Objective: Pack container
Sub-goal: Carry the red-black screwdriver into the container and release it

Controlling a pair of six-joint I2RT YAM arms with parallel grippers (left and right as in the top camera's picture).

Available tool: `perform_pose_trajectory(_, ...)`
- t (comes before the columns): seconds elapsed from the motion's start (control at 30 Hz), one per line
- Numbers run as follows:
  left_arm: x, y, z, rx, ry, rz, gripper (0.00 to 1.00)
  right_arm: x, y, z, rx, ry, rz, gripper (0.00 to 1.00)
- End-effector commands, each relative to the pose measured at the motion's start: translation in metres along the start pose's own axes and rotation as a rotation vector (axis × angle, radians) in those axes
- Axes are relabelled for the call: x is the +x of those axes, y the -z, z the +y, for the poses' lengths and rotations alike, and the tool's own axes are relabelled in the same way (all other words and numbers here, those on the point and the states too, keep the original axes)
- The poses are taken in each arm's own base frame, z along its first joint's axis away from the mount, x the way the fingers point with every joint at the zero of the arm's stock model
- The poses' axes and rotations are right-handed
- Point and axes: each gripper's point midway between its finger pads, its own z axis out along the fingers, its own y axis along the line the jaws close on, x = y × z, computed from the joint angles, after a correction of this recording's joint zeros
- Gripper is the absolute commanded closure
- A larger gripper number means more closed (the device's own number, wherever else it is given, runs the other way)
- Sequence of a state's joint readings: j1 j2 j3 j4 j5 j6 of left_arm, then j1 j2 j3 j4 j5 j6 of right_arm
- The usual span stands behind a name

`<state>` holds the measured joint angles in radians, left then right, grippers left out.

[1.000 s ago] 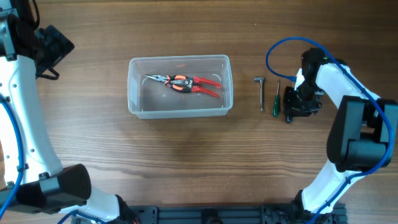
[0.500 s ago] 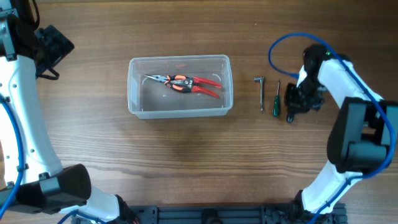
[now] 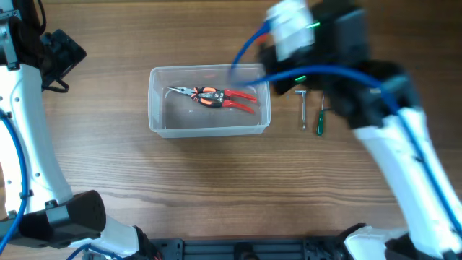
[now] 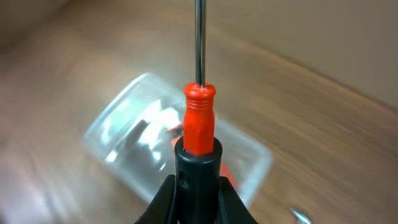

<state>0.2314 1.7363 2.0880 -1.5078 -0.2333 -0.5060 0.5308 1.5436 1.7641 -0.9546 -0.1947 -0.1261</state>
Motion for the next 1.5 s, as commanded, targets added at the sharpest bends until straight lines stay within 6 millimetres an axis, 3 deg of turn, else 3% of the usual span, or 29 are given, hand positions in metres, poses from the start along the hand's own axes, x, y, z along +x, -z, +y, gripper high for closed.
perform_pose_trajectory(0.0,0.001,-0.002,0.000,0.003,-0.002,0.009,0.00,0.039,-0.077,0.058,-0.179,0.379,0.163,0.96)
perform_pose_trajectory(0.13,0.001,-0.002,0.000,0.003,-0.002,0.009,0.00,0.066,-0.134,0.079,-0.265,0.616,0.228,0.96)
perform_pose_trajectory(0.3,0.001,-0.002,0.000,0.003,-0.002,0.009,0.00,0.106,-0.204,0.077,-0.328,0.771,0.297,0.96)
perform_pose_trajectory(0.47,0.001,-0.002,0.000,0.003,-0.002,0.009,0.00,0.135,-0.240,0.076,-0.361,0.798,0.340,0.96)
perform_pose_trajectory(0.57,0.001,-0.002,0.000,0.003,-0.002,0.009,0.00,0.138,-0.247,0.087,-0.418,0.781,0.312,0.96)
perform_pose_trajectory(0.87,0.001,-0.002,0.000,0.003,-0.002,0.009,0.00,0.139,-0.249,0.101,-0.464,0.771,0.289,0.94)
perform_pose_trajectory(0.93,0.001,-0.002,0.000,0.003,-0.002,0.009,0.00,0.143,-0.247,0.102,-0.472,0.768,0.309,0.73)
perform_pose_trajectory(0.97,0.001,-0.002,0.000,0.003,-0.002,0.009,0.00,0.146,-0.247,0.101,-0.465,0.768,0.324,0.57)
perform_pose_trajectory(1.07,0.001,-0.002,0.000,0.003,-0.002,0.009,0.00,0.143,-0.248,0.079,-0.320,0.699,0.390,0.48)
perform_pose_trajectory(1.13,0.001,-0.002,0.000,0.003,-0.002,0.009,0.00,0.136,-0.245,0.066,-0.235,0.666,0.407,0.48)
perform_pose_trajectory(1.2,0.001,-0.002,0.000,0.003,-0.002,0.009,0.00,0.120,-0.233,0.046,-0.112,0.621,0.413,0.47)
perform_pose_trajectory(1.3,0.001,-0.002,0.000,0.003,-0.002,0.009,0.00,0.092,-0.200,0.019,0.036,0.576,0.399,0.47)
perform_pose_trajectory(1.4,0.001,-0.002,0.000,0.003,-0.002,0.009,0.00,0.059,-0.151,-0.015,0.191,0.489,0.348,0.47)
perform_pose_trajectory(1.47,0.001,-0.002,0.000,0.003,-0.002,0.009,0.00,0.037,-0.108,-0.043,0.283,0.384,0.281,0.46)
